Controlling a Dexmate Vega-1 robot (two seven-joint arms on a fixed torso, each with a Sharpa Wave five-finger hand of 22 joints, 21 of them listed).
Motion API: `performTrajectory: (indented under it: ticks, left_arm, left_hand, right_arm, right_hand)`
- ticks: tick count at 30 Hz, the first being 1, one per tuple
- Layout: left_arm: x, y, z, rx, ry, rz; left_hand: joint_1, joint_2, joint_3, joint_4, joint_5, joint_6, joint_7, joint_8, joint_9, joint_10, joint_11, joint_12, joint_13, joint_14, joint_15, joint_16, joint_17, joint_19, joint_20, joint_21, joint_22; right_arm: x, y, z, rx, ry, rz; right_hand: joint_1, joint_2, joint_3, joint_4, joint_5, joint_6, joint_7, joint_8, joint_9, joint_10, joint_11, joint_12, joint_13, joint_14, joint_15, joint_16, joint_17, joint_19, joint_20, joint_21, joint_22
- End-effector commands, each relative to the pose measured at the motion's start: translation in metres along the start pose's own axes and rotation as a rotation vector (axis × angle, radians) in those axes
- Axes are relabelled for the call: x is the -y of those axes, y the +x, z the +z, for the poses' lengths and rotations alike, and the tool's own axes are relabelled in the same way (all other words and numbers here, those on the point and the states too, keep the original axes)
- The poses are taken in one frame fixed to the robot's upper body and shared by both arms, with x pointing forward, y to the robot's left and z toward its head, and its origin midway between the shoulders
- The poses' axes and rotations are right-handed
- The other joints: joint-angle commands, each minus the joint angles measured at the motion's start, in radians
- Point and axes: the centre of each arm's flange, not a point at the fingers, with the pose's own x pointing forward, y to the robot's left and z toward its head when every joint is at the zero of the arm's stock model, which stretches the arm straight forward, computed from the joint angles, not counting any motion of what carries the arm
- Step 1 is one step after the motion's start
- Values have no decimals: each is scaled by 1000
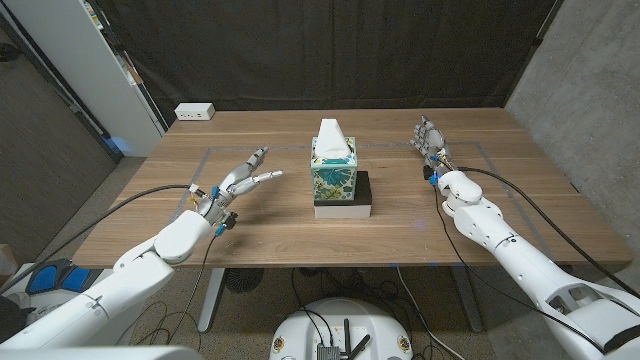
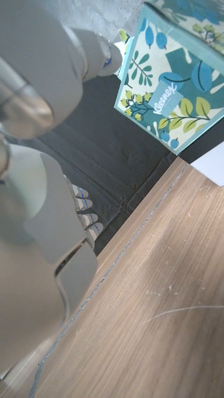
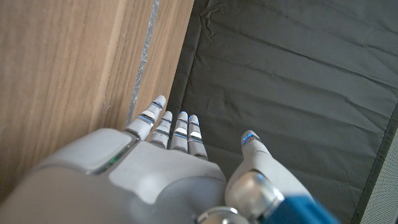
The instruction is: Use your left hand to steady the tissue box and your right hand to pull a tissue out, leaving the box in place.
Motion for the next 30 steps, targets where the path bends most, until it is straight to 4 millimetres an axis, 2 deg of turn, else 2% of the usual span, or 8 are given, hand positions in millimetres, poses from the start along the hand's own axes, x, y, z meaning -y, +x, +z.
performTrajectory:
  ticks: [1, 17, 24, 30]
  left_arm:
    - [1, -11, 3, 13, 8, -35]
    - [-4, -12, 1, 27, 7, -57]
    - [-2, -3, 3, 40, 5, -84]
    - [0, 4, 8, 51, 8, -116]
  left_hand:
    - [10, 1, -4, 0, 7, -529, -6, 6, 4, -429, -2, 8, 2, -351, -1, 6, 3, -60, -4, 10, 5]
    - [17, 2, -25, 0, 17, -495, -5, 20, 4, -403, 10, 17, 1, -318, 7, 15, 2, -34, 2, 19, 4]
    - [23, 3, -39, 0, 22, -464, -9, 31, 4, -372, 7, 26, 1, -289, 0, 21, 2, -10, -1, 25, 4]
    - [32, 3, -56, -1, 28, -430, -17, 41, 4, -344, -8, 32, 0, -258, -6, 25, 2, 15, -2, 30, 3]
  right_arm:
    - [-7, -6, 1, 7, -4, -5]
    - [-9, -15, 1, 1, -13, -20]
    - [-8, -17, 4, 9, -20, -23]
    - [-9, -20, 9, 22, -42, -8]
  right_hand:
    - [-4, 5, -1, -4, -1, 4, 7, 7, 2, 6, 5, 2, 1, 7, 7, 1, 3, 11, 3, -6, 3]
    - [-4, 5, -2, -10, -1, 7, 7, 7, 2, 8, 6, 2, 1, 9, 8, 1, 1, 12, 5, -8, 3]
    - [-5, 6, -2, -12, -1, 7, 7, 7, 2, 11, 7, 3, 1, 11, 9, 1, 1, 12, 5, -9, 3]
    - [-6, 6, -3, -13, -2, 9, 7, 8, 2, 11, 5, 3, 1, 12, 10, 1, 0, 12, 6, -10, 3]
